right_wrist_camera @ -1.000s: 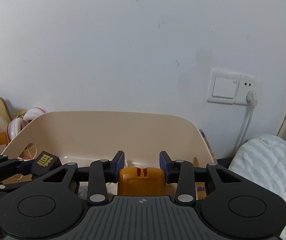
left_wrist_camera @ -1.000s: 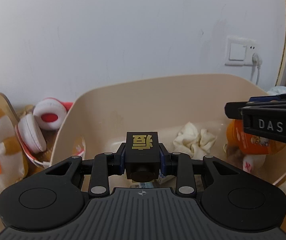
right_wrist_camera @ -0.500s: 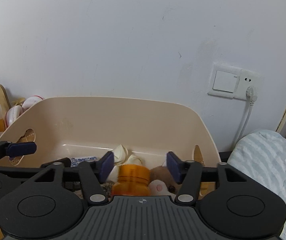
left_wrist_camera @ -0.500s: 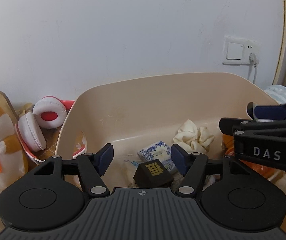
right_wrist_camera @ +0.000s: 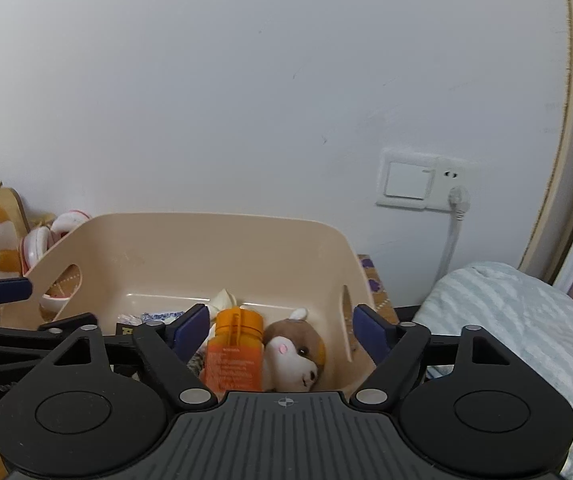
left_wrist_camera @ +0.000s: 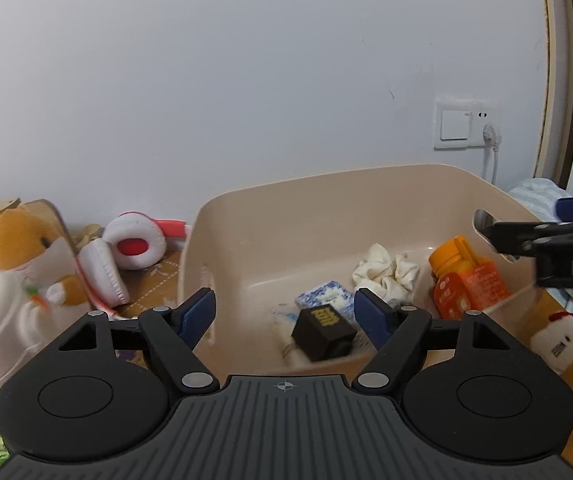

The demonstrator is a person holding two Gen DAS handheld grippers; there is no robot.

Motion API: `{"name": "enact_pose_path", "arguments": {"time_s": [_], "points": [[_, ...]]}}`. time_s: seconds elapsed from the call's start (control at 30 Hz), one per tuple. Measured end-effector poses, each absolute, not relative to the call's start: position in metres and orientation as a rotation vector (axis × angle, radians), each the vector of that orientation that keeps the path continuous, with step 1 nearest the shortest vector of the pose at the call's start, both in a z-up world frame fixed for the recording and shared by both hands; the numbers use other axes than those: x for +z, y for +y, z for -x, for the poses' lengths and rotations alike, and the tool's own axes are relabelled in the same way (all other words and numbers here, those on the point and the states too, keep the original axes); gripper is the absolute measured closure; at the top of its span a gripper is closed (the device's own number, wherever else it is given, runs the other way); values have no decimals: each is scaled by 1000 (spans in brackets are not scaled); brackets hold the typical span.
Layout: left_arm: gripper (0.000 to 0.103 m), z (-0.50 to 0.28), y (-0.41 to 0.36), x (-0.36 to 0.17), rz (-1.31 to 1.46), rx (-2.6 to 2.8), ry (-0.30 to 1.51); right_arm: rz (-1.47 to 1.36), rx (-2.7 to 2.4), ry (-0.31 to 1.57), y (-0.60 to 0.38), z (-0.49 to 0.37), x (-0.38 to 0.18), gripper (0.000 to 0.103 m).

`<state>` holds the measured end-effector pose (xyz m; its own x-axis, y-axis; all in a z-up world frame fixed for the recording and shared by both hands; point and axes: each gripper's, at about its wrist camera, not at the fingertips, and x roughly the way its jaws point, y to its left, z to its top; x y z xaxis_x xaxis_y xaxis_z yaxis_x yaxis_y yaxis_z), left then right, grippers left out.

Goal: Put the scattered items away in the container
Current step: 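Move both tools back toward the long snack box and the white plush cat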

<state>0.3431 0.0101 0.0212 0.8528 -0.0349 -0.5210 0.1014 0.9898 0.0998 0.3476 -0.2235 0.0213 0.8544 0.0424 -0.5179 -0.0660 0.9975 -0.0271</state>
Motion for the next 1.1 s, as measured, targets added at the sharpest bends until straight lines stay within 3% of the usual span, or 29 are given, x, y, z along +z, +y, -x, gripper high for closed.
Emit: {"name": "enact_pose_path", "arguments": {"time_s": [0.47, 1.1], "points": [[21, -281, 45, 16, -65, -40, 530, 53, -12, 491, -260, -287, 23, 2], [21, -314, 49, -56, -162, -255, 670, 20, -49, 638, -284, -266, -43, 2]]}}
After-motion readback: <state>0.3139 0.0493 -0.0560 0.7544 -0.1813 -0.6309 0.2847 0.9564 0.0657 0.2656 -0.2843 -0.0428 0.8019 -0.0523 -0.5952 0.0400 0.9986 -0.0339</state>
